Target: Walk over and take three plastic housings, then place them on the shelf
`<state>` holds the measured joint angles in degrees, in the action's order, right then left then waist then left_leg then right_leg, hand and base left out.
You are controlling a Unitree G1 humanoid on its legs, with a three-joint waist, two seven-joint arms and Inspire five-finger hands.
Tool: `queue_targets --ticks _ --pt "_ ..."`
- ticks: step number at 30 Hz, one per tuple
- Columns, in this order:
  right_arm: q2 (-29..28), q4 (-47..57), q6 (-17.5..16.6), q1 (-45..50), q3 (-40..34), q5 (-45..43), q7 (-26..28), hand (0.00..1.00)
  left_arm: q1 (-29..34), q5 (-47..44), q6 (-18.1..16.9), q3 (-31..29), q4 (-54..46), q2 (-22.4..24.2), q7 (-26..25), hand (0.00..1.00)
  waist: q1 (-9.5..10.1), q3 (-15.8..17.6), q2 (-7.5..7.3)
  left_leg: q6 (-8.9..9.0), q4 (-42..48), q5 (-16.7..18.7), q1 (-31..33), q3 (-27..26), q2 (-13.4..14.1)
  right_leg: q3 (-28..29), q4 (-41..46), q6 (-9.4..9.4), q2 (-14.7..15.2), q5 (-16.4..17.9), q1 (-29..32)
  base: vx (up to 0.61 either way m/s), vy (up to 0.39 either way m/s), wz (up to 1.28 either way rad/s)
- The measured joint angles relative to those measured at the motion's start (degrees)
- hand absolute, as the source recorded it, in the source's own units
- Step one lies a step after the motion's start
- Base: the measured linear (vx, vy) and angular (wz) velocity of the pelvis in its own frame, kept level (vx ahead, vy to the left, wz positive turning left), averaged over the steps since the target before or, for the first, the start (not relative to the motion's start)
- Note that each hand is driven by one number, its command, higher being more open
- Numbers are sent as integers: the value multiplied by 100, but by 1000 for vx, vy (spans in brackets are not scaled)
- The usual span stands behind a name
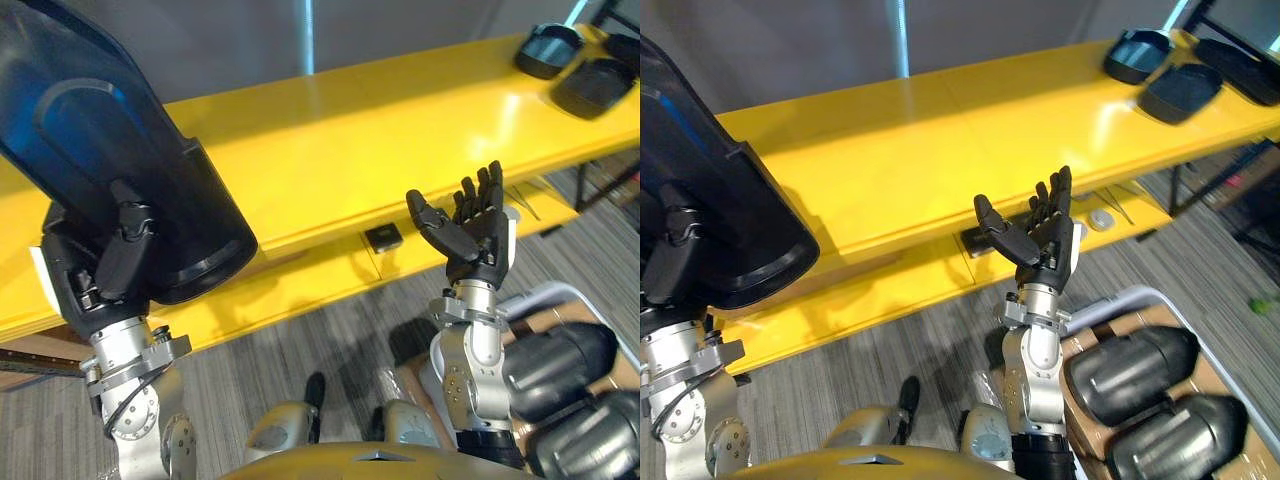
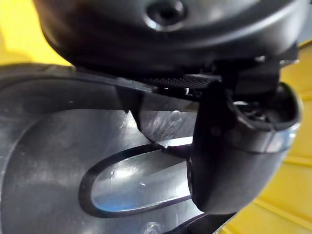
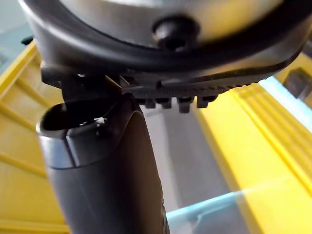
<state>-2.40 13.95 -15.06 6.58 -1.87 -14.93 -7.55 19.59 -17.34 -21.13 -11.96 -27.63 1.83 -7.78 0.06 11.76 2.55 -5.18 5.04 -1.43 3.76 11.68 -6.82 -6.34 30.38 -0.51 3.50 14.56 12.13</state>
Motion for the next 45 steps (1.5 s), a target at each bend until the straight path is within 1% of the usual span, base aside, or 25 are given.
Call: queue_targets --ticks 2,3,4,5,6,8,10,12,13,14,15,16,17,18,19,20,21,22,24,25,28,34,35,40,45 --pt "4 195 -15 44 -44 129 -46 100 117 -2 3 102 23 10 44 0 -58 -14 -31 26 -30 0 -219 269 -133 131 -549 -91 11 -116 127 308 -96 97" --pt "9 257 -43 34 -70 165 -68 100 129 -2 4 103 14 1 82 0 -20 -71 -117 79 -20 81 -303 400 -217 125 -1034 -31 82 -400 121 389 -168 69" --pt "11 279 -59 -7 -49 181 -76 100 128 -3 3 85 -7 -5 85 0 -18 -170 -279 103 17 191 -334 512 -350 173 -1483 28 219 -871 62 332 -147 68" --pt "14 279 -60 -40 -34 215 -86 100 128 -5 3 61 -7 -1 86 0 -18 -216 -355 125 81 287 -338 562 -412 170 -1571 34 271 -1309 0 347 -177 49" --pt "71 270 -54 -124 -18 280 -98 100 157 -9 26 52 21 78 84 0 49 -235 -283 200 243 486 -344 570 -332 53 -1709 -34 211 -1413 -154 263 -121 24" --pt "171 304 -59 -198 33 281 -148 100 197 -3 26 53 19 74 160 0 132 -285 -197 223 358 710 -370 418 -160 -25 -1901 -1 61 -1402 -344 307 -107 8" --pt "246 319 -61 -226 28 288 -200 100 193 0 35 117 20 69 225 0 101 -311 -155 297 420 821 -430 231 -46 -174 -1975 77 5 -1346 -539 215 -42 32" --pt "279 414 -191 -142 -120 371 -371 100 154 2 97 376 20 51 352 0 10 -302 -130 558 1387 977 -122 -290 -100 -405 -2157 108 49 -1321 -890 130 14 68" --pt "296 567 -360 -68 -226 565 -479 100 77 17 140 500 22 30 446 0 -24 -274 -138 785 2471 1196 348 -785 -82 -467 -2400 129 167 -1263 -1215 107 76 60" --pt "312 748 -564 -111 -338 575 -530 100 -36 78 130 597 20 -45 520 0 36 -231 -84 537 3131 1488 688 -1333 377 -524 -2451 96 175 -1222 -1373 89 85 48" --pt "331 845 -655 -148 -414 577 -545 100 -89 98 129 635 22 -89 563 0 57 -243 -63 532 3187 1564 783 -1507 638 -542 -2448 95 198 -1201 -1397 61 96 23" --pt "452 1058 -820 -239 -482 636 -563 100 -199 117 117 719 21 -140 626 0 66 -263 -33 600 2913 1597 881 -1697 1074 -572 -2436 53 296 -1125 -1423 22 88 15" --pt "545 1173 -875 -291 -514 720 -576 100 -248 118 106 773 20 -141 659 0 63 -281 -5 662 2600 1551 875 -1723 1216 -577 -2420 2 357 -1100 -1421 42 183 18" --pt "743 1430 -976 -337 -620 786 -599 100 -354 119 93 937 20 -147 721 0 54 -315 67 759 1818 1294 776 -1660 1463 -554 -2362 -153 459 -1013 -1390 59 299 2" --pt "948 1594 -1052 -376 -682 788 -627 100 -394 118 91 1059 3 -147 829 0 35 -423 251 823 1161 863 573 -1519 1661 -434 -2209 -330 502 -905 -1290 64 349 -10" --pt "1046 1631 -1077 -408 -720 789 -647 100 -396 117 91 1100 -3 -156 897 0 10 -489 357 1114 945 469 453 -1560 1744 -374 -2122 -440 513 -841 -1254 97 392 -29" --pt "1012 1618 -1093 -418 -735 786 -675 100 -439 117 133 1121 -12 -274 1016 0 -39 -539 286 1183 791 420 254 -1757 1553 -181 -2061 -506 705 -796 -1256 114 350 -45" --pt "905 1618 -1057 -415 -753 787 -689 100 -499 100 142 1156 -74 -404 1111 0 -49 -556 101 1088 654 429 147 -1955 1371 48 -2173 -619 871 -870 -1270 125 310 -43" --pt "806 1618 -936 -407 -821 783 -702 100 -701 -7 287 1172 -122 -581 1262 0 -73 -583 -100 1001 672 468 145 -2128 1244 203 -2382 -734 1000 -1060 -1305 120 235 -34" --pt "771 1618 -848 -383 -836 775 -674 100 -813 -8 448 1171 -122 -648 1328 0 -140 -603 -182 962 671 495 133 -2209 1207 234 -2467 -738 1037 -1159 -1322 89 165 -23" --pt "639 1620 -642 -223 -915 768 -514 100 -855 -5 988 1240 -125 -684 1463 0 -252 -609 -229 955 648 597 -47 -2408 1185 428 -2475 -780 1036 -1266 -1336 32 81 -36" --pt "537 1620 -293 182 -1318 775 -350 100 -1068 -12 1908 1666 -110 -703 1302 0 -570 -617 -210 1022 467 642 -302 -2788 1260 713 -2587 -779 963 -1266 -1311 -4 -17 -37" --pt "486 1620 -254 226 -1388 779 -352 100 -1239 -48 2134 1741 -91 -712 1155 0 -687 -621 -202 1044 440 646 -359 -2894 1313 812 -2597 -779 911 -1266 -1289 -14 -40 -40" --pt "483 1651 -121 256 -1675 776 -78 100 -2236 -289 2477 1774 779 -715 413 0 -938 -646 -184 1144 317 602 -518 -3231 1507 1098 -2689 -711 706 -1379 -1196 -15 -44 -36" --pt "499 1855 66 394 -1640 779 457 100 -2484 -520 2770 1771 1172 -645 -323 0 -1131 -680 -147 1267 147 550 -653 -3505 1670 1310 -2759 -709 516 -1437 -1114 5 -53 -30"
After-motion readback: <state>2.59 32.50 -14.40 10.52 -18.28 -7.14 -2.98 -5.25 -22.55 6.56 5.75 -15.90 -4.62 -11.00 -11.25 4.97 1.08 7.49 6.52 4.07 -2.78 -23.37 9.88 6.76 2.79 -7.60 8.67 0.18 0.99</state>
